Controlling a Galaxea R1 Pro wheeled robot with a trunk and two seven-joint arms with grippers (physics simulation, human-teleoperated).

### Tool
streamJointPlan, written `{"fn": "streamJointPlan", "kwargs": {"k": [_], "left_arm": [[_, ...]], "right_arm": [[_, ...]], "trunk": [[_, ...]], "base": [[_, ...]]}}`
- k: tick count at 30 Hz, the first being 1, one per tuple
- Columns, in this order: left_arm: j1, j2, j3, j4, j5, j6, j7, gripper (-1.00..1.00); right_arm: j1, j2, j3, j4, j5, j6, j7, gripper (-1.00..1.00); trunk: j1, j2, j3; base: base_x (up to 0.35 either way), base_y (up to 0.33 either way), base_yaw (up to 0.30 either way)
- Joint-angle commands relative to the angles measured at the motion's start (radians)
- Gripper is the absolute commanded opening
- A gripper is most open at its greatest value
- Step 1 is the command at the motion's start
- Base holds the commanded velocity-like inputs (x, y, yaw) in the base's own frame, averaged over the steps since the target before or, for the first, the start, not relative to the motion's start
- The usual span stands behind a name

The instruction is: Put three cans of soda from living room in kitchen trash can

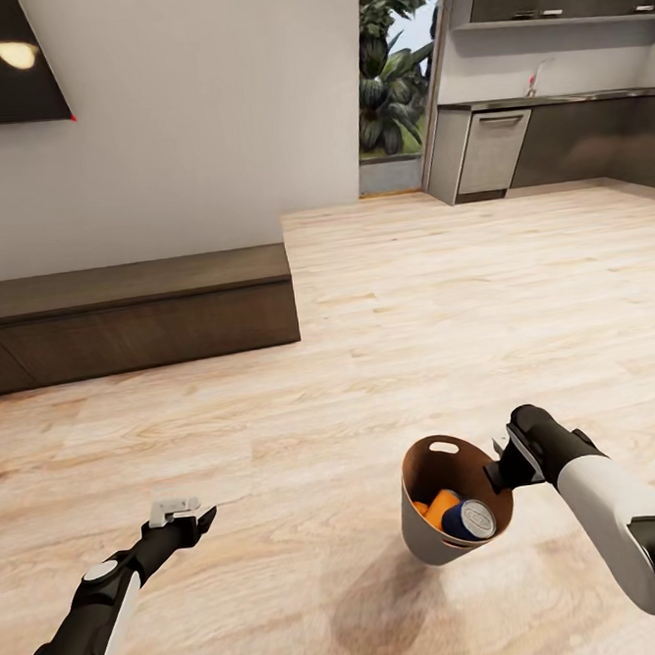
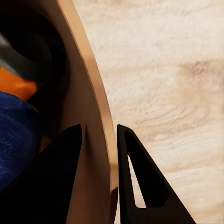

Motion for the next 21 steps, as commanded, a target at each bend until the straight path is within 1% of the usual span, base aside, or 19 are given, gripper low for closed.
{"fn": "streamJointPlan", "kwargs": {"k": [1,9,21], "left_arm": [[0.0,0.0,0.0,0.0,0.0,0.0,0.0,1.0],[0.0,0.0,0.0,0.0,0.0,0.0,0.0,1.0],[0.0,0.0,0.0,0.01,-0.001,0.0,0.0,1.0]], "right_arm": [[-0.001,0.0,-0.002,0.002,-0.018,0.002,0.0,-1.0],[-0.024,0.0,-0.001,0.045,-0.018,0.002,-0.001,-1.0],[-0.03,0.002,0.0,0.071,-0.016,0.002,-0.002,-1.0]], "trunk": [[0.0,0.0,0.0],[0.0,0.0,0.0],[0.0,0.0,0.0]], "base": [[0.0,0.0,0.0],[0.0,0.0,0.0],[0.0,0.0,0.0]]}}
